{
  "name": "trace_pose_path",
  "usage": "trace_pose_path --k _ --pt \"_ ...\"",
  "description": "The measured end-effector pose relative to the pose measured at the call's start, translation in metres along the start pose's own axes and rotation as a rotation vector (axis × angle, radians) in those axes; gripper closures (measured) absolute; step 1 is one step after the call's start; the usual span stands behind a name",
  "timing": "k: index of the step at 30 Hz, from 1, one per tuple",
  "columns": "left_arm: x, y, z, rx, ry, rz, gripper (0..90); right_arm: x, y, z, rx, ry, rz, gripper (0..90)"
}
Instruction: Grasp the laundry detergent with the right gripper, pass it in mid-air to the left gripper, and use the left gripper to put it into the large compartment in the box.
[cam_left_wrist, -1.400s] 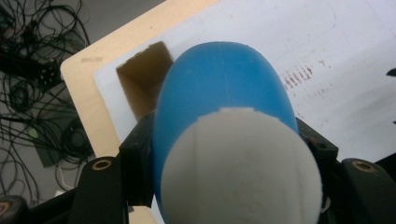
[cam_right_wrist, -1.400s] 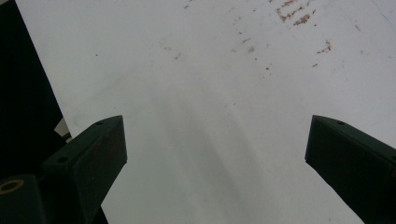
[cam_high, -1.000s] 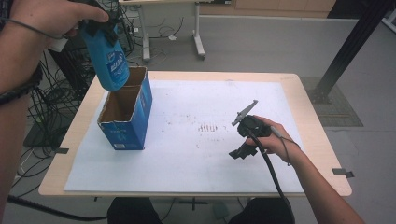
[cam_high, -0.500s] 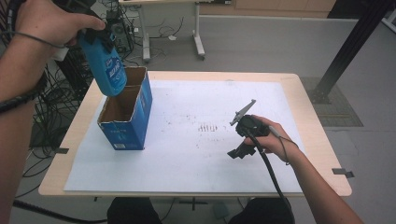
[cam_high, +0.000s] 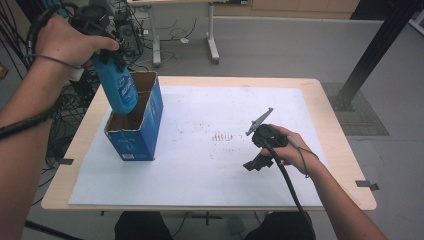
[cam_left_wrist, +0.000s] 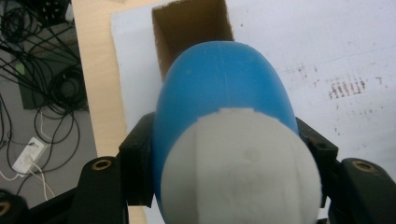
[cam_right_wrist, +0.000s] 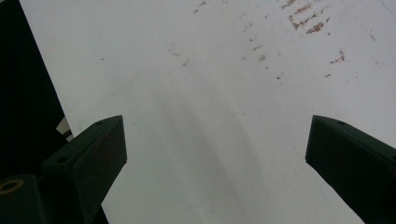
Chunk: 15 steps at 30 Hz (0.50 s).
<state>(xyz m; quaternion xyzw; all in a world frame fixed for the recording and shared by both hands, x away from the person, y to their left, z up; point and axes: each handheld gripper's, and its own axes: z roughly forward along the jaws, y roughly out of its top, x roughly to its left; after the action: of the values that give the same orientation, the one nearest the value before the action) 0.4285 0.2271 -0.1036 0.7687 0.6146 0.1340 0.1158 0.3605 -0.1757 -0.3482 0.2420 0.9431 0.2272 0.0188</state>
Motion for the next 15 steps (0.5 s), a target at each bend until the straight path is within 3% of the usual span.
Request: trace_pose_path --k 6,15 --pt "0.005 -0.005 0.020 0.020 -0.020 -0.026 37.7 0.000 0.000 0.000 -0.003 -0.007 0.003 5.2" --pt "0.006 -0.011 0.047 0.037 -0.007 -0.046 37.7 -0.001 0.000 0.001 0.002 -0.003 0.007 5.2"
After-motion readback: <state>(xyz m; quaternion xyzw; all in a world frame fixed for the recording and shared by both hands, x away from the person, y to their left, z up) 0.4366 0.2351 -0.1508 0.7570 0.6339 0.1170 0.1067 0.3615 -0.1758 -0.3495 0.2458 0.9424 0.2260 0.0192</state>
